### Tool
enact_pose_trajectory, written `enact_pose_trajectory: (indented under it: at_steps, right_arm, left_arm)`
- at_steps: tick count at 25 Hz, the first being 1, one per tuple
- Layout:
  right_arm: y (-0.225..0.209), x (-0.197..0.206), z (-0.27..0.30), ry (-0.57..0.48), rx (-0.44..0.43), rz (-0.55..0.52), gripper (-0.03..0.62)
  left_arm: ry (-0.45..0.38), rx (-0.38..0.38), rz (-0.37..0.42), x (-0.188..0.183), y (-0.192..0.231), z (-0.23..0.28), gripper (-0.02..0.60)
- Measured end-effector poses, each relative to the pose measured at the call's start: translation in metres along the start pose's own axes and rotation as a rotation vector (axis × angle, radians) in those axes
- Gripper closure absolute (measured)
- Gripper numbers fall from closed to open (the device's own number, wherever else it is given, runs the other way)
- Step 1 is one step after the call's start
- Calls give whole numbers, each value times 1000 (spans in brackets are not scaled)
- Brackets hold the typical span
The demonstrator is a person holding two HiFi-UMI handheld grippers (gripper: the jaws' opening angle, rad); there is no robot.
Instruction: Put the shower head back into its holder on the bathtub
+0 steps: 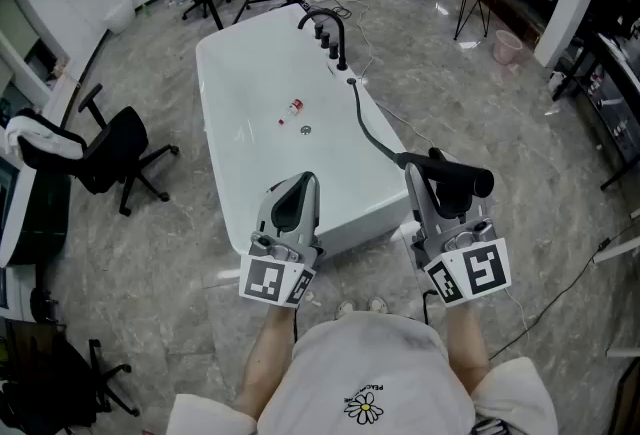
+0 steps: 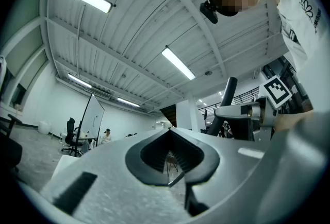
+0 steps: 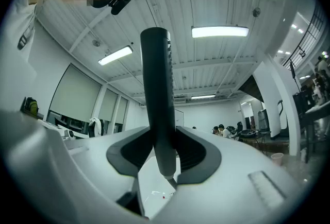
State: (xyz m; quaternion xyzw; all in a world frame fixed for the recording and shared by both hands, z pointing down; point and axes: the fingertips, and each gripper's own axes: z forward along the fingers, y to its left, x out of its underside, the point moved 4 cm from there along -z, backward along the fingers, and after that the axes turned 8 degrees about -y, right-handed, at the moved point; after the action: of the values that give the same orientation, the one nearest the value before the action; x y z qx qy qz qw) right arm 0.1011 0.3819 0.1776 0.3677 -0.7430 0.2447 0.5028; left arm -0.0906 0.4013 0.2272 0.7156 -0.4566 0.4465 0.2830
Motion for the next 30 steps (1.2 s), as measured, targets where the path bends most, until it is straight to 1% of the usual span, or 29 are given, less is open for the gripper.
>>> enact_pose_trajectory:
  at_steps: [9,14,17,20,21,22,23,24,27,29,30]
  right_arm:
    - [0,2,2,-1,7,-12,451]
    - [5,2,13,-12,10,-34,453]
    - [8,4,22,-9,12,-62,453]
    - [7,7,31,-11,25,-77,453]
    - [7,7,34,-14,30,-78,453]
    - [5,6,38,-18,32,-78,453]
    - [3,4,43,-22,30,-76,453]
    - [0,1,47,-28,26,-74,453]
    - [-12,-10,57,-53,6,-69,453]
    - [-21,-21,62,-85,-18,-58,453]
    - [-26,-27,65,-102,-36,-52,453]
  left_arm:
    - [9,22,-8,7,-1,3,581]
    - [16,21,-13,12,15,2,581]
    - [36,35,-39,22,26,2,581]
    - [85,83,-63,39,30,6,584]
    - [104,106,-59,45,30,10,567]
    - [125,133,-54,53,30,15,489]
    - [149,161,-49,61,28,22,438]
    - [174,190,-39,71,24,31,421]
    - [253,258,14,111,13,63,403]
    - [306,266,17,142,13,91,405]
    - [327,263,17,156,14,106,417]
